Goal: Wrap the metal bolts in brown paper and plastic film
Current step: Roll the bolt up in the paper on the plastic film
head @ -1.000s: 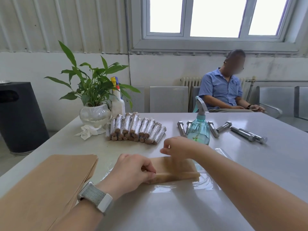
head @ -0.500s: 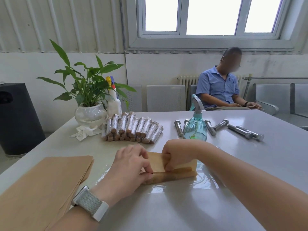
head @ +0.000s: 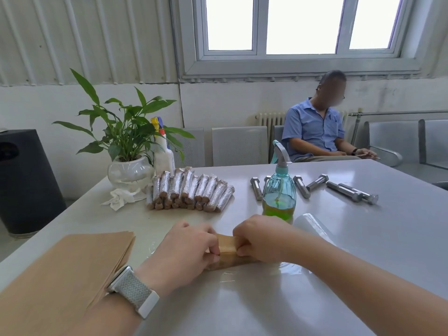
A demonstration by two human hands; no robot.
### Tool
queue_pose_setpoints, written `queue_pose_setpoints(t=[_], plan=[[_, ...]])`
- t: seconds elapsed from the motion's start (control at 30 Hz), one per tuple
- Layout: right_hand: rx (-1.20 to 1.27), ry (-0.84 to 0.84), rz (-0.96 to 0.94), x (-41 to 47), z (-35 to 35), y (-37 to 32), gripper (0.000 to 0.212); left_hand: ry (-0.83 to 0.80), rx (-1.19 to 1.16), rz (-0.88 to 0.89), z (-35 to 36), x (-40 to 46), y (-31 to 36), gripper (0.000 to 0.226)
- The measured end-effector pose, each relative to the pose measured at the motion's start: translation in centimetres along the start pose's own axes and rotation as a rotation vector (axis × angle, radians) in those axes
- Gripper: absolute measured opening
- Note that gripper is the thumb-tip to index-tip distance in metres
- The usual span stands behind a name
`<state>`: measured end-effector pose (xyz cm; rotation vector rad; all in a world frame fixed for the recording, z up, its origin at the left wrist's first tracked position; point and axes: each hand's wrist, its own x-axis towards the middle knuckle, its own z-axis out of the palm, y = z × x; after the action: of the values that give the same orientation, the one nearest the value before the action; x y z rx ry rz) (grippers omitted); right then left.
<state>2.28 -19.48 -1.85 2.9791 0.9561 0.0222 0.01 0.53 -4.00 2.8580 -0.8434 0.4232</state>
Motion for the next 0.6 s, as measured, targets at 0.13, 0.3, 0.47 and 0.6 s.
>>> queue_pose_setpoints(t=[0.13, 0.3, 0.47, 0.6], plan=[[-0.044, 0.031, 0.037, -0.1, 0.6, -0.4, 0.048, 0.052, 0.029, 0.039, -0.1, -0.3, -0.2, 0.019], [-0.099, 0.096, 0.047, -0.6, 0.9, -0.9, 0.038, 0.161, 0.156, 0.206, -0.7, -0.9, 0.0, 0.014], [-0.143, 0.183, 0.011, -1.7, 1.5, -1.6, 0.018, 0.260, 0.125, 0.342, 0.1, -1.9, -0.2, 0.014], [-0.127, 0.244, 0.039, -2.3, 2.1, -2.1, 0.019, 0.289, 0.078, 0.280, 0.4, -1.7, -0.3, 0.040]])
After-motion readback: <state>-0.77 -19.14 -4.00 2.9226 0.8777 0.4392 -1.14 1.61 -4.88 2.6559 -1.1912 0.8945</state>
